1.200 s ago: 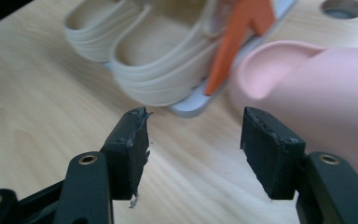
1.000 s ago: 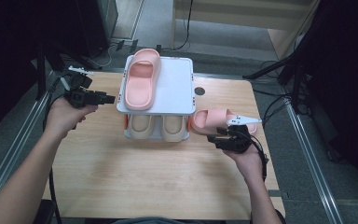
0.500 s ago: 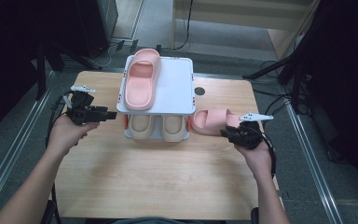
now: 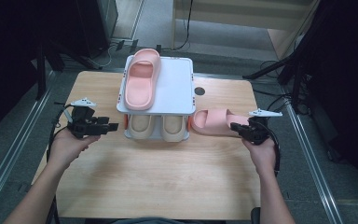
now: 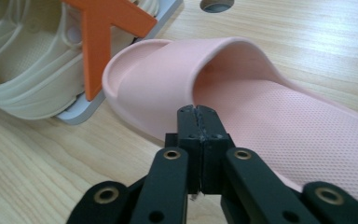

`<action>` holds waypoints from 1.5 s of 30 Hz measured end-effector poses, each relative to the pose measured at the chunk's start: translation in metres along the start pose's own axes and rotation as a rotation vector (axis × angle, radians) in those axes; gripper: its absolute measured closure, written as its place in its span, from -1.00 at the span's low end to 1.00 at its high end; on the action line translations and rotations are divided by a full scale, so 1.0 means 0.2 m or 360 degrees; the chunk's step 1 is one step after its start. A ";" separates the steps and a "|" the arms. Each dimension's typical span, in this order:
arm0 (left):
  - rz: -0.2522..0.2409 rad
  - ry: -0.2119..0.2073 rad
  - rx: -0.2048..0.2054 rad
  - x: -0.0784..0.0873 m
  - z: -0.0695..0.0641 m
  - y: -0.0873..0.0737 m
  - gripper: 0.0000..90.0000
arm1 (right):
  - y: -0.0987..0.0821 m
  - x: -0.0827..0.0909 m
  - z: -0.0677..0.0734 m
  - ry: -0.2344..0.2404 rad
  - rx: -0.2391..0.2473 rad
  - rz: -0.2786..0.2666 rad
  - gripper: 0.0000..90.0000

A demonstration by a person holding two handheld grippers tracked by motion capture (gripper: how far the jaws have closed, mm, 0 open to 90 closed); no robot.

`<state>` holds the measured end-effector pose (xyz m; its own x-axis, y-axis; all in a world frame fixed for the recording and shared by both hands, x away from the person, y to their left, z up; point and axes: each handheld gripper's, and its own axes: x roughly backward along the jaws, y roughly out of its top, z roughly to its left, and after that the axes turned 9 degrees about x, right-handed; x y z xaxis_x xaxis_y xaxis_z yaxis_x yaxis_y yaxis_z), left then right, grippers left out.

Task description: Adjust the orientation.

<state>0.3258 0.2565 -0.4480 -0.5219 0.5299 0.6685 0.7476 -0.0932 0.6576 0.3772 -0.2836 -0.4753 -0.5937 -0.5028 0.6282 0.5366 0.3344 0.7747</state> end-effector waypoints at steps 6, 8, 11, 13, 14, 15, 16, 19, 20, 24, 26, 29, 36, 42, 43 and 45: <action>-0.0017 -0.0001 -0.0009 0.00 -0.02 -0.05 -0.02 | 0.00 -0.04 -0.06 -0.0037 -0.0012 0.0035 1.00; -0.0027 0.0006 -0.0013 -0.01 -0.03 -0.07 -0.02 | 0.00 -0.05 -0.07 -0.0043 -0.0016 0.0042 1.00; -0.0019 0.0010 -0.0027 -0.01 -0.04 -0.11 -0.03 | 0.00 -0.07 -0.11 -0.0056 -0.0035 0.0050 1.00; -0.0010 0.0013 -0.0031 -0.01 -0.04 -0.12 -0.05 | 0.00 -0.09 -0.13 -0.0055 -0.0047 0.0063 1.00; -0.0007 0.0015 -0.0034 -0.01 -0.04 -0.13 -0.05 | 0.00 -0.10 -0.14 -0.0050 -0.0054 0.0069 1.00; -0.0011 0.0016 -0.0034 -0.01 -0.04 -0.13 -0.05 | 0.00 -0.11 -0.14 -0.0047 -0.0058 0.0078 1.00; -0.0009 0.0015 -0.0037 -0.01 -0.04 -0.14 -0.06 | 0.00 -0.13 -0.15 -0.0037 -0.0063 0.0098 1.00; -0.0022 0.0025 -0.0038 0.00 -0.04 -0.16 -0.07 | 0.01 -0.16 -0.15 -0.0014 -0.0068 0.0135 1.00; -0.0021 0.0023 -0.0032 0.00 -0.04 -0.16 -0.08 | 0.01 -0.17 -0.15 -0.0005 -0.0061 0.0147 1.00; -0.0033 0.0037 -0.0019 0.01 -0.03 -0.18 -0.09 | 0.02 -0.21 -0.14 0.0003 -0.0035 0.0186 1.00; -0.0043 0.0041 -0.0019 0.01 -0.02 -0.19 -0.09 | 0.02 -0.21 -0.14 0.0004 -0.0045 0.0193 0.99; -0.0048 0.0042 -0.0016 0.01 -0.01 -0.19 -0.10 | 0.02 -0.21 -0.14 0.0014 -0.0042 0.0201 0.99; -0.0031 0.0041 -0.0021 -0.01 0.01 -0.19 -0.10 | 0.01 -0.20 -0.12 0.0013 -0.0033 0.0210 0.99; -0.0022 0.0044 -0.0032 -0.02 0.01 -0.18 -0.11 | 0.01 -0.20 -0.10 0.0004 -0.0008 0.0231 0.99; -0.0023 0.0044 -0.0027 -0.03 0.01 -0.18 -0.11 | 0.01 -0.19 -0.09 0.0000 -0.0002 0.0235 0.99; -0.0022 0.0040 -0.0033 -0.03 0.02 -0.17 -0.11 | 0.01 -0.19 -0.08 -0.0003 0.0004 0.0242 0.99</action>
<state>0.3045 0.2592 -0.4760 -0.5426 0.5099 0.6675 0.7317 -0.1034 0.6737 0.4096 -0.2766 -0.4992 -0.5071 -0.4446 0.7384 0.6188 0.4085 0.6709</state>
